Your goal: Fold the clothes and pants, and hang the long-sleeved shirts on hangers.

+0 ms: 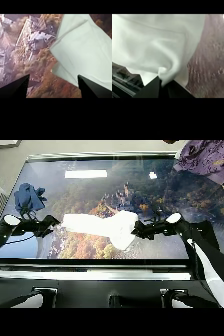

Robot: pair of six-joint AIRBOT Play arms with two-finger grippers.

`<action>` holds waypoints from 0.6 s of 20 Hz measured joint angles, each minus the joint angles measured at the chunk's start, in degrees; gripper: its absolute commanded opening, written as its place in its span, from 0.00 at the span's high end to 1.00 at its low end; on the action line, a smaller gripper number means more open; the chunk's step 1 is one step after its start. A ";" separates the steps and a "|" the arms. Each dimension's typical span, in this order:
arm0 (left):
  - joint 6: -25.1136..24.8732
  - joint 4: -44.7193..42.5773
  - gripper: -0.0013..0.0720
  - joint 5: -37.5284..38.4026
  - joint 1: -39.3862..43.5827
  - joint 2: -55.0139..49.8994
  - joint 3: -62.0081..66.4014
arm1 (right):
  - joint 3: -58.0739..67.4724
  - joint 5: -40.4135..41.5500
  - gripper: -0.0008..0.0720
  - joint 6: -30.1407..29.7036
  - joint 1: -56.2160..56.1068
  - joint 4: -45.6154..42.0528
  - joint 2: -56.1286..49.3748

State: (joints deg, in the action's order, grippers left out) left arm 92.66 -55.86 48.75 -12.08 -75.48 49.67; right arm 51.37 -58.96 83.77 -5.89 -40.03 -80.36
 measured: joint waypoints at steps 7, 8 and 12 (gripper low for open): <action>-9.03 10.99 0.12 -5.44 -0.28 -8.41 1.16 | 0.00 -1.03 0.94 0.00 0.00 0.24 0.02; -9.68 12.20 0.12 -5.99 -0.28 -9.22 1.62 | 0.00 -1.05 0.94 -0.02 0.00 0.26 0.02; -11.21 15.72 0.12 -6.95 0.70 -12.02 2.82 | 0.00 -1.18 0.94 0.00 0.00 0.39 0.04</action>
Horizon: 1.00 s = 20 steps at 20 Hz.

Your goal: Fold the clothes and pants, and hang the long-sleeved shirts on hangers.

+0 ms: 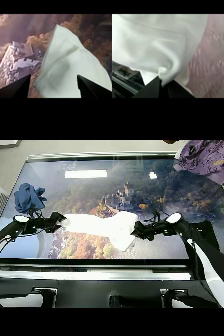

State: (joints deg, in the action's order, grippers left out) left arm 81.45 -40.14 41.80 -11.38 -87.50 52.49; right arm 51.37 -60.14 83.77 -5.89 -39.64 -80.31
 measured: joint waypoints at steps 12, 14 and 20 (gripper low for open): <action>-0.48 0.00 0.95 2.16 1.86 1.75 5.49 | 2.97 0.15 0.94 -0.09 0.00 -3.02 2.69; -0.48 -1.09 0.96 2.56 1.09 5.20 10.08 | 7.06 0.68 0.94 -0.44 0.00 -6.78 5.07; -0.48 -4.79 0.95 4.59 -0.13 20.11 29.16 | 24.70 1.18 0.94 0.00 0.02 -19.96 17.05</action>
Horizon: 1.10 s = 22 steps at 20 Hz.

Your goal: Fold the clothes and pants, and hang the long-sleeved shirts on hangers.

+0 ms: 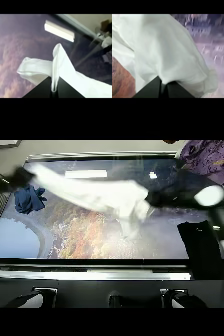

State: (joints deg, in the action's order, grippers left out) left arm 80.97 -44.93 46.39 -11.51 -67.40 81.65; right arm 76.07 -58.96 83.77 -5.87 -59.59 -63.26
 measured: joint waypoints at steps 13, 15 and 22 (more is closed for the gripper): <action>15.72 -22.08 0.95 12.33 -0.17 27.06 9.68 | 13.79 0.07 0.94 17.99 -0.02 -27.04 25.33; 16.55 -22.23 0.95 14.84 -0.17 26.84 7.02 | 13.88 -1.33 0.94 22.16 -0.02 -27.82 21.75; 17.09 -17.64 0.95 17.75 -0.22 18.80 -15.37 | 13.94 -7.04 0.94 27.71 -0.07 -13.84 -9.66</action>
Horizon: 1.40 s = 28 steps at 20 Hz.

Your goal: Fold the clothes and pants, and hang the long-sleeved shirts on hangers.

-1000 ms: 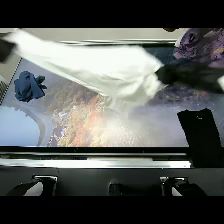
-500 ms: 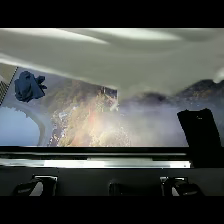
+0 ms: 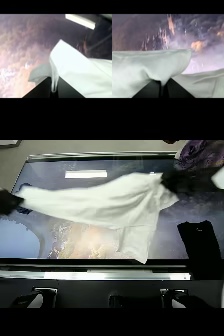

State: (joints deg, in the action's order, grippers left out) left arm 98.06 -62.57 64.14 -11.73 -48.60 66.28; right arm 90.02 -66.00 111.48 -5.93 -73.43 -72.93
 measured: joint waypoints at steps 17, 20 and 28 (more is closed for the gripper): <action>-4.24 3.15 0.00 -12.70 -1.05 -26.67 -17.66 | 0.09 10.29 0.40 -3.96 2.34 24.15 -30.93; -4.48 1.07 0.00 -7.91 -4.26 -24.63 -13.60 | 0.09 5.44 0.31 -7.67 7.63 22.62 -25.79; -7.69 -1.68 0.00 1.05 -17.25 -10.49 -18.05 | -10.45 -11.23 0.31 -26.01 22.51 20.65 -17.62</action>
State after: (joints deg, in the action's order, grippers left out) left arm 90.37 -64.25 65.19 -28.97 -59.09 48.23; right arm 79.57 -77.23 85.47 16.58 -52.77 -90.54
